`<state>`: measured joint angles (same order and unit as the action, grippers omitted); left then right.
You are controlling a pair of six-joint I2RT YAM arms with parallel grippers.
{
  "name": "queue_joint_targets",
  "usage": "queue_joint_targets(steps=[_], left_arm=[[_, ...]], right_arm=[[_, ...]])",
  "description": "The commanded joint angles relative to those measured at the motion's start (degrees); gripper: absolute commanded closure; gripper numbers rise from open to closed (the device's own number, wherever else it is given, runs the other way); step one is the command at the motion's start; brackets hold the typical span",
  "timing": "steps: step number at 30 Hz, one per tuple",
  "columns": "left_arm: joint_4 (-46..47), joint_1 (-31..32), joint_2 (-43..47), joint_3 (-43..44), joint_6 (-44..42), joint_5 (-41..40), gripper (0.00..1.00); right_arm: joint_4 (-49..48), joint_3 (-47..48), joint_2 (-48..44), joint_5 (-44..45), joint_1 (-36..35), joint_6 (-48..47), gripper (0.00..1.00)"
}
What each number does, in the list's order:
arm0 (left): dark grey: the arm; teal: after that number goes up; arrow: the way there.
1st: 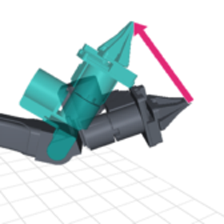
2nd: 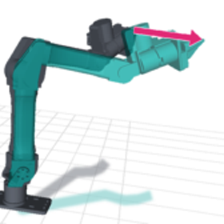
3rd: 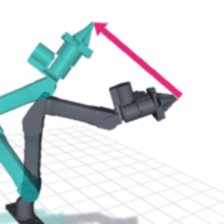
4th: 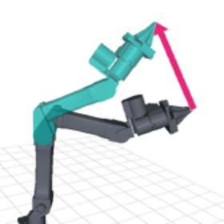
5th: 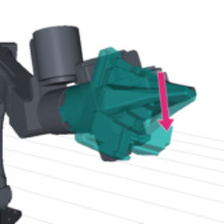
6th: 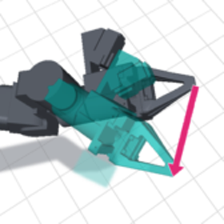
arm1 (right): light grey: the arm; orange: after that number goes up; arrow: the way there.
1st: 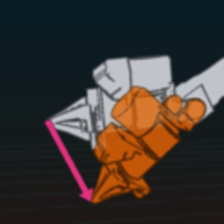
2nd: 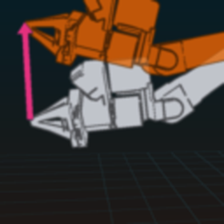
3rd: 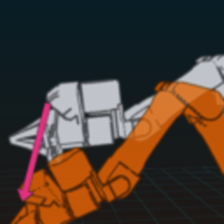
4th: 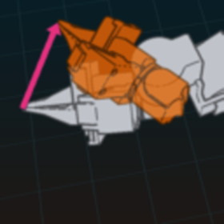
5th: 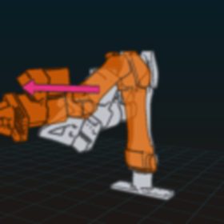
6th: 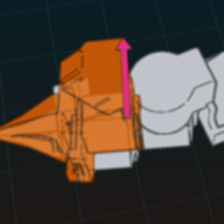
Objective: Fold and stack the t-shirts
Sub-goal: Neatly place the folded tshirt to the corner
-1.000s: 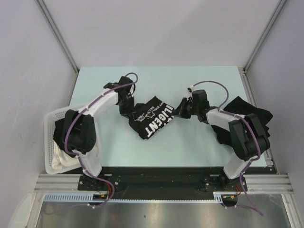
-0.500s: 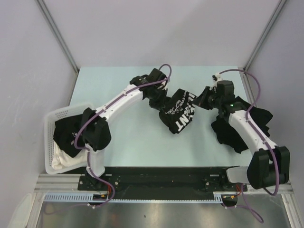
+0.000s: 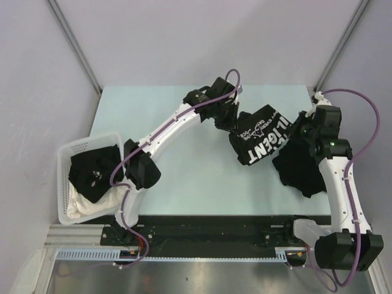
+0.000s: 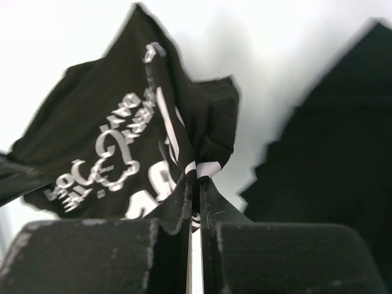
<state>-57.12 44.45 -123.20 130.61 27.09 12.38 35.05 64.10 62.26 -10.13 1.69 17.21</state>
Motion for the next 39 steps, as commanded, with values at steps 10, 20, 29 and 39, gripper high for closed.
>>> queue_joint_targets(steps=[10,20,29,39], left_arm=[[7.5,2.6,-2.0,4.0,5.2,5.9,1.0],[12.9,3.6,-5.4,8.3,10.6,11.4,1.0],[13.6,3.9,-4.7,8.3,11.3,12.8,1.0],[14.4,7.0,-4.8,7.6,12.7,16.0,1.0]], right_arm=[[8.2,6.3,-4.2,2.6,11.0,-8.9,1.0],[5.8,11.0,4.1,-2.1,16.6,-7.6,1.0],[5.9,21.3,12.7,-6.0,23.2,-6.7,1.0],[11.0,30.7,16.8,-5.5,26.9,-6.4,1.0]])
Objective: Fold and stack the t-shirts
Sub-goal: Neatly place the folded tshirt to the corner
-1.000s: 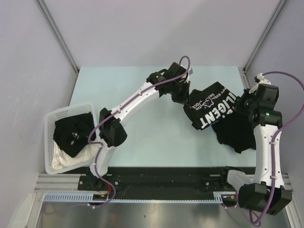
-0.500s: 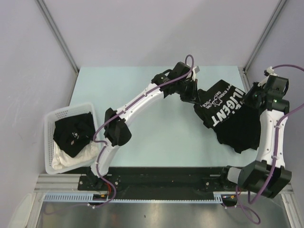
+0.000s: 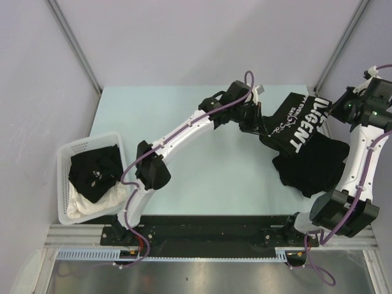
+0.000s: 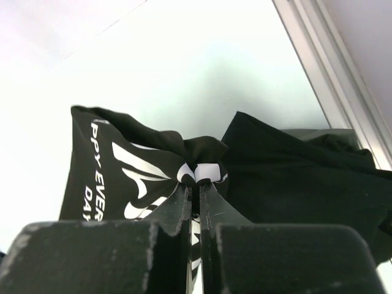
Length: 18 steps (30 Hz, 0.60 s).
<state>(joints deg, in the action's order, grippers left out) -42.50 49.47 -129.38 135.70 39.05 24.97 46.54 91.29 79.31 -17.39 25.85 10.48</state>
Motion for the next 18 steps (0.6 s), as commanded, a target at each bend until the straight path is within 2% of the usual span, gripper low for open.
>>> queue_joint_targets(steps=[1,10,18], left_arm=[[-0.6,2.2,1.5,2.4,0.6,3.6,1.0],[-1.9,4.1,3.4,-2.7,-2.2,3.8,1.0],[-2.0,5.4,3.4,-6.5,-4.4,3.6,1.0]], right_arm=[[-0.1,3.0,-0.6,2.2,3.1,0.7,1.0],[3.5,-7.7,-9.6,7.2,4.7,0.1,1.0],[5.8,-12.4,-13.7,12.7,5.3,-1.7,1.0]])
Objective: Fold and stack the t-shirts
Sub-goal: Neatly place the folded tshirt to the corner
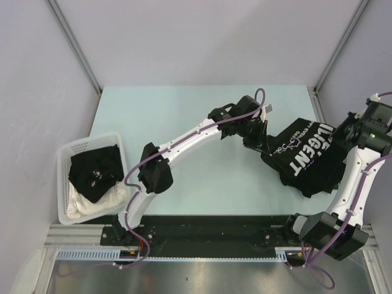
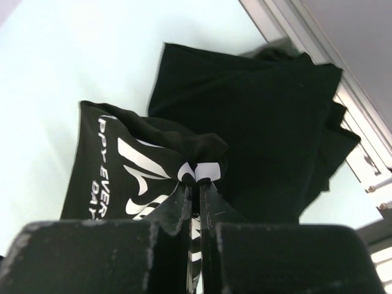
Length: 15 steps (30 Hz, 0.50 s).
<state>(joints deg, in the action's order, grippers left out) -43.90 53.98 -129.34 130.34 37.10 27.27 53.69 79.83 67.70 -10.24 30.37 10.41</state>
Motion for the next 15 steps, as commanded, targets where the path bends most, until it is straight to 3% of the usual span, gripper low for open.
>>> queue_joint_targets(steps=[1,15], left_arm=[[-0.5,1.1,3.4,-1.3,-2.6,1.2,1.0],[8.2,2.6,1.3,-1.6,-0.2,-0.7,1.0]], right_arm=[[-1.3,-1.2,-2.5,6.3,0.8,-1.7,1.0],[-4.1,-1.0,-0.4,14.5,0.7,-4.0,1.0]])
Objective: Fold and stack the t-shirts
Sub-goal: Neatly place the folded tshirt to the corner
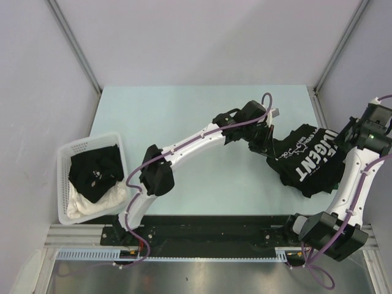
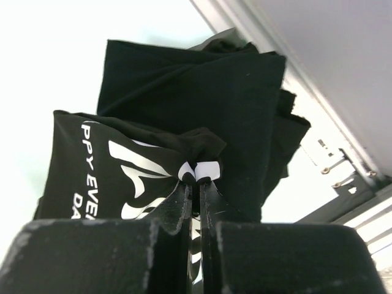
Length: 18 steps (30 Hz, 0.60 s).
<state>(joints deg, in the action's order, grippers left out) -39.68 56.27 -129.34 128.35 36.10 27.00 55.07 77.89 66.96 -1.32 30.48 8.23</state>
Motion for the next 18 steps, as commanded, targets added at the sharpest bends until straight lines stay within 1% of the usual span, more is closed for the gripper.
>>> queue_joint_targets(steps=[1,5,10,18], left_arm=[[5.3,0.5,1.2,0.4,1.0,-0.8,1.0],[8.5,0.4,0.4,1.0,2.2,-1.6,1.0],[7.8,0.7,-3.5,5.2,3.2,-1.0,1.0],[9.9,1.2,-4.9,5.5,4.0,-0.5,1.0]], right_arm=[[-5.7,1.2,0.5,5.9,0.6,-1.8,1.0],[-7.0,1.7,1.3,6.4,1.3,-1.8,1.0],[-8.1,1.8,2.5,6.4,2.7,-1.2,1.0],[-10.2,1.9,3.9,6.3,4.5,-1.0,1.0]])
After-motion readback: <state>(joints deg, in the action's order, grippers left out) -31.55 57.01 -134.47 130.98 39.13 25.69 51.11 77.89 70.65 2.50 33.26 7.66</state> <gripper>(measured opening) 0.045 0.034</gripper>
